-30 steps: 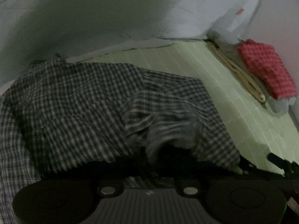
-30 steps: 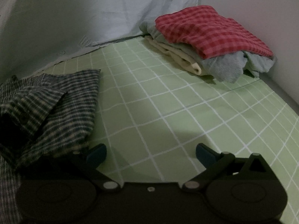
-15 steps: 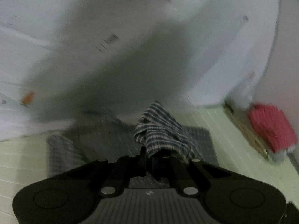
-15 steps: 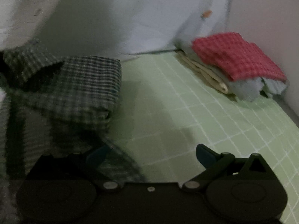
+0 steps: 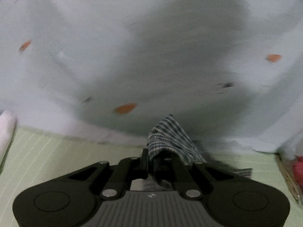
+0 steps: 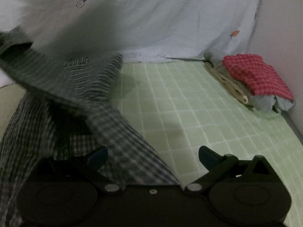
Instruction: Fold clothes
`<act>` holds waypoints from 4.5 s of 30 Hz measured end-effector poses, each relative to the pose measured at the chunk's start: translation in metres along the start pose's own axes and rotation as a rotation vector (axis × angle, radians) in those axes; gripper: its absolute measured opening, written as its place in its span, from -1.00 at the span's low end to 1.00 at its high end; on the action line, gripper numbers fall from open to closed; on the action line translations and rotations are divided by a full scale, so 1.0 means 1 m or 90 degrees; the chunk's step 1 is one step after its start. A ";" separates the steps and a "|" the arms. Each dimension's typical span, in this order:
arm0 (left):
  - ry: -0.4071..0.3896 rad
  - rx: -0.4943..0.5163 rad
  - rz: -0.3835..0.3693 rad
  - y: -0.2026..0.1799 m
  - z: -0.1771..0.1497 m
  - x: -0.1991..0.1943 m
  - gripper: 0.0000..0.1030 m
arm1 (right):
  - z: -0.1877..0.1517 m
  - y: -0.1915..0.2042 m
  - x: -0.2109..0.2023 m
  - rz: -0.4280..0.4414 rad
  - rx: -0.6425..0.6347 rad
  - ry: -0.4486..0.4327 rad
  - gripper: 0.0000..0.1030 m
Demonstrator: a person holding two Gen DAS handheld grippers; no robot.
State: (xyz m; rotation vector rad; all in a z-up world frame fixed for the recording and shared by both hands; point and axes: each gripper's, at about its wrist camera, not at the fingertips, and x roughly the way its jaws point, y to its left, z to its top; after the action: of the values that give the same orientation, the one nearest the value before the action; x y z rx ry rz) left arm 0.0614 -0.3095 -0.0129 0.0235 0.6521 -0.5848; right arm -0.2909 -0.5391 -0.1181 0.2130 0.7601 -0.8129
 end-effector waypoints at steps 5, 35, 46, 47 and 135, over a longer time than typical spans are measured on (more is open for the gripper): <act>0.085 -0.068 0.055 0.056 -0.023 0.023 -0.44 | -0.008 0.021 -0.008 -0.018 -0.014 0.024 1.00; 0.369 0.056 0.015 -0.019 -0.251 -0.120 0.53 | -0.116 -0.072 -0.060 -0.031 -0.102 0.067 0.74; 0.385 0.069 0.050 -0.027 -0.276 -0.145 0.58 | -0.129 -0.091 -0.093 0.066 -0.066 0.045 -0.92; 0.387 0.068 0.051 -0.026 -0.277 -0.146 0.61 | -0.129 -0.092 -0.097 0.086 -0.052 0.046 -0.94; 0.255 0.018 -0.007 0.057 -0.068 0.124 0.52 | 0.142 0.061 0.154 0.252 0.090 0.049 -0.42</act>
State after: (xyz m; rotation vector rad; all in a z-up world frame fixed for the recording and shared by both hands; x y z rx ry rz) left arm 0.1319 -0.3107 -0.1474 0.1665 1.0332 -0.6048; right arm -0.1031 -0.6501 -0.1274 0.5072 0.7030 -0.4840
